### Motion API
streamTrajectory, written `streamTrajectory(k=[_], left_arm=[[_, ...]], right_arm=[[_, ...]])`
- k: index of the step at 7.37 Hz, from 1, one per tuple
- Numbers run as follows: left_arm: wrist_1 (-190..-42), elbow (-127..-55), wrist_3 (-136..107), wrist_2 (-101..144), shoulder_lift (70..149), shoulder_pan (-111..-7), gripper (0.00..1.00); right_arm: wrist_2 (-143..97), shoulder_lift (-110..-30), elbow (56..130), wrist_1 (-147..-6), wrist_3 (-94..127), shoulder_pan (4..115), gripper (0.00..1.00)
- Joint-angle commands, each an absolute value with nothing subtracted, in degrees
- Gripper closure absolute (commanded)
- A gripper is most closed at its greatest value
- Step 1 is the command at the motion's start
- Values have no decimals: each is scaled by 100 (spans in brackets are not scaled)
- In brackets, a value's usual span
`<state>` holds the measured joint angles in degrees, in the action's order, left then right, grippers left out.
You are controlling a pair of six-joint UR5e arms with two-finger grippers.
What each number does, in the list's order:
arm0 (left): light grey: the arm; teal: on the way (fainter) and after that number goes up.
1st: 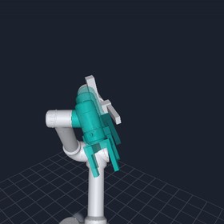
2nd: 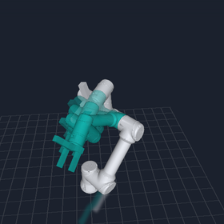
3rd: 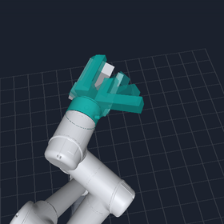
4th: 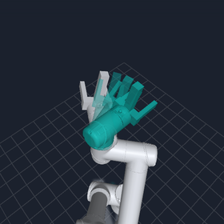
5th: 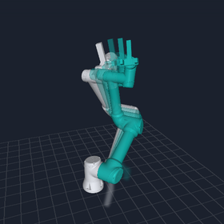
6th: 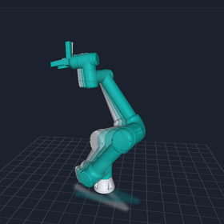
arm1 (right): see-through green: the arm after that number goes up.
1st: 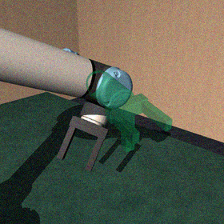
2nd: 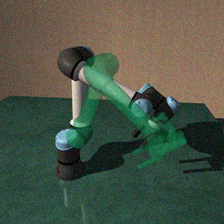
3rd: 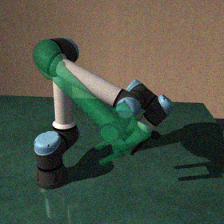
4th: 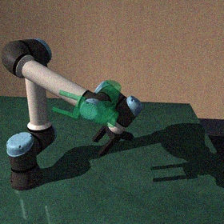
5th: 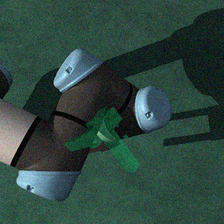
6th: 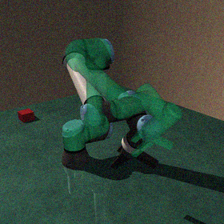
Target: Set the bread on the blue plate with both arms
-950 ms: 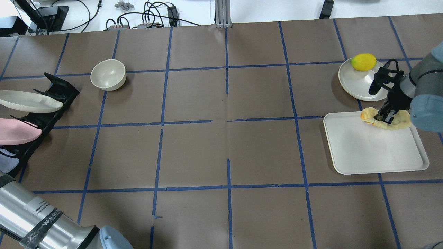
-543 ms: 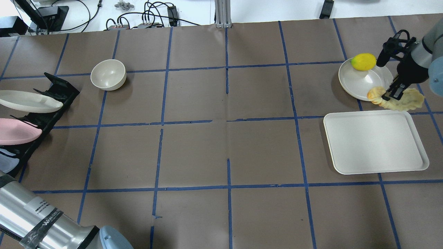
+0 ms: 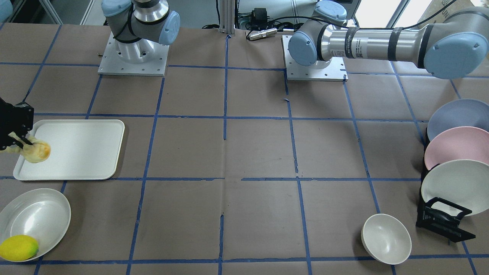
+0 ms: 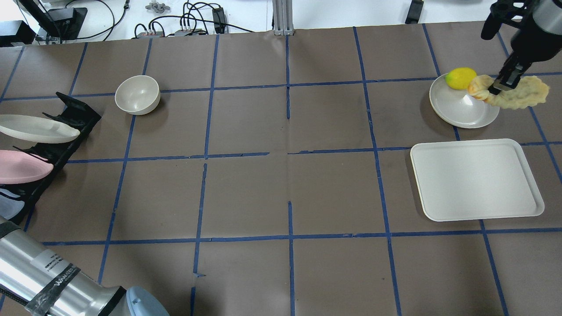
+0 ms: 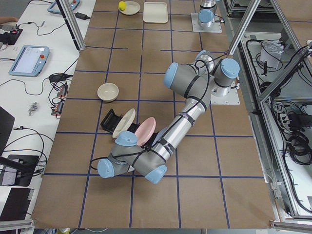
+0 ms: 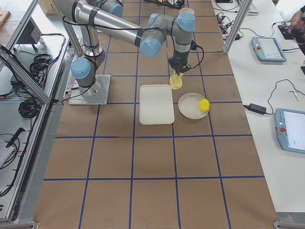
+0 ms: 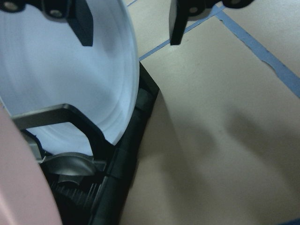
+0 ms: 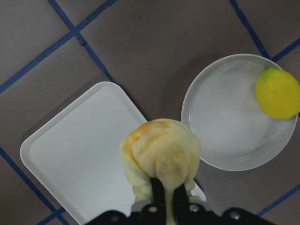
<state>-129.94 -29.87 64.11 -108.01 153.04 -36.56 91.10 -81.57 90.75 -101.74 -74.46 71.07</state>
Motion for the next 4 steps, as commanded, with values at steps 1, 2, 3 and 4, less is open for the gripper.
streamTrajectory(k=[1, 2, 3, 4], left_arm=[[-13095, -2997, 6390, -10872, 15354, -3656, 36], [-13139, -2893, 6390, -10863, 15511, -3648, 37], [-13140, -2874, 6390, -10863, 15521, -3656, 41], [-13148, -2883, 6381, -10872, 15530, -3656, 52]], right_arm=[[9053, -8384, 9026, -10108, -7383, 7470, 93], [8966, -8472, 9018, -10090, -7392, 7479, 92], [8730, -8681, 9018, -9925, -7374, 7506, 91], [8649, -8805, 9026, -9879, -7357, 7567, 91]])
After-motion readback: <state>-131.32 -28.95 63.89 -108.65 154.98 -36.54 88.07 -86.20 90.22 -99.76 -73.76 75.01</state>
